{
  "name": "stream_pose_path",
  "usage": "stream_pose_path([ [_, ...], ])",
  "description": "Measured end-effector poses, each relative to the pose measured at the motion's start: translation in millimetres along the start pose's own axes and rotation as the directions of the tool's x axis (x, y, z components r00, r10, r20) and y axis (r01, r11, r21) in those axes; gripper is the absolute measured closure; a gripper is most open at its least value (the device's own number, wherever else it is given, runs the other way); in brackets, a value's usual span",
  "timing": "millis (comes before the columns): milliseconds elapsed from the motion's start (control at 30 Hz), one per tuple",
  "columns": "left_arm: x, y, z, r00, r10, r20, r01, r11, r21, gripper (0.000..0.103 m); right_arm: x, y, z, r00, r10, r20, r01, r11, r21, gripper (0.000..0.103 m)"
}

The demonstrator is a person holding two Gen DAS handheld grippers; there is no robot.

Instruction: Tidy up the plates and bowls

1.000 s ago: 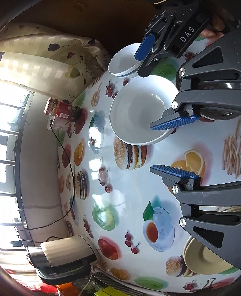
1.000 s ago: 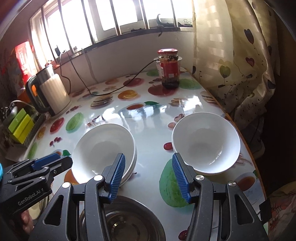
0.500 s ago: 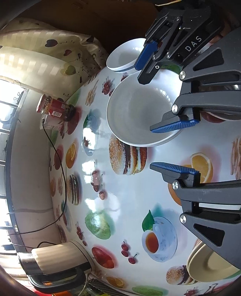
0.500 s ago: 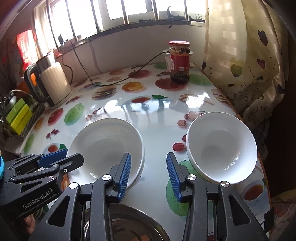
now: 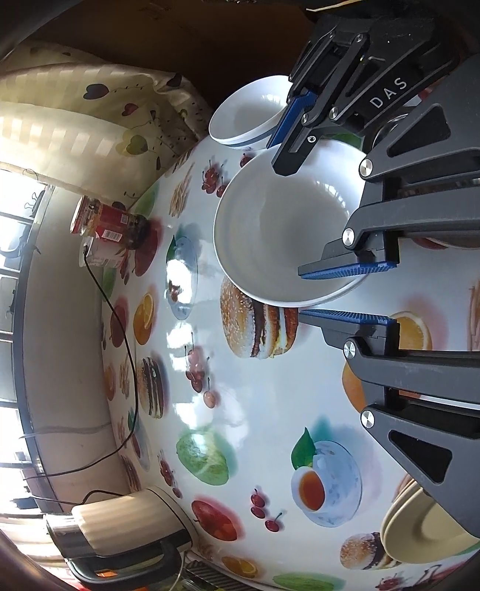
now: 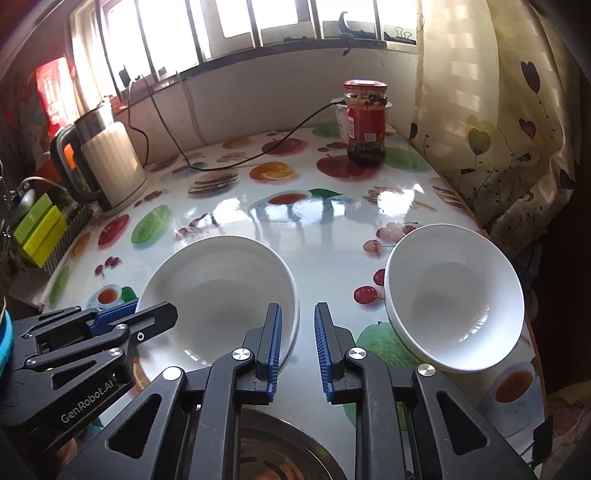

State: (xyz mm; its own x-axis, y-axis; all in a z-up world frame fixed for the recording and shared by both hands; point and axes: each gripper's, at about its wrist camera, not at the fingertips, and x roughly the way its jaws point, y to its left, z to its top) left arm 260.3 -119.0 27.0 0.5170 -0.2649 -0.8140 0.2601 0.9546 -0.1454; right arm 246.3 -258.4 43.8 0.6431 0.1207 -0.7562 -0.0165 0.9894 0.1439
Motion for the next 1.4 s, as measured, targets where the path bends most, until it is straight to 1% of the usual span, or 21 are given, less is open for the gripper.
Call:
stream_pose_path([
  [133, 0, -2, 0, 1.000, 0.006, 0.003, -0.006, 1.000, 0.006, 0.087, 0, 2, 0, 1.000, 0.006, -0.001, -0.006, 1.000, -0.004, 0.091],
  [200, 0, -2, 0, 1.000, 0.008, 0.003, -0.008, 1.000, 0.007, 0.087, 0, 5, 0, 1.000, 0.003, 0.001, -0.003, 1.000, -0.013, 0.092],
  [700, -1, -6, -1, 1.000, 0.007, 0.013, -0.007, 1.000, 0.014, 0.087, -3, 2, -3, 1.000, 0.000, 0.018, 0.000, 1.000, 0.021, 0.092],
  [1400, -24, -16, -2, 0.998, 0.004, 0.061, -0.006, 1.000, 0.023, 0.087, -23, -6, -7, 0.997, 0.029, 0.068, -0.033, 0.997, 0.066, 0.092],
])
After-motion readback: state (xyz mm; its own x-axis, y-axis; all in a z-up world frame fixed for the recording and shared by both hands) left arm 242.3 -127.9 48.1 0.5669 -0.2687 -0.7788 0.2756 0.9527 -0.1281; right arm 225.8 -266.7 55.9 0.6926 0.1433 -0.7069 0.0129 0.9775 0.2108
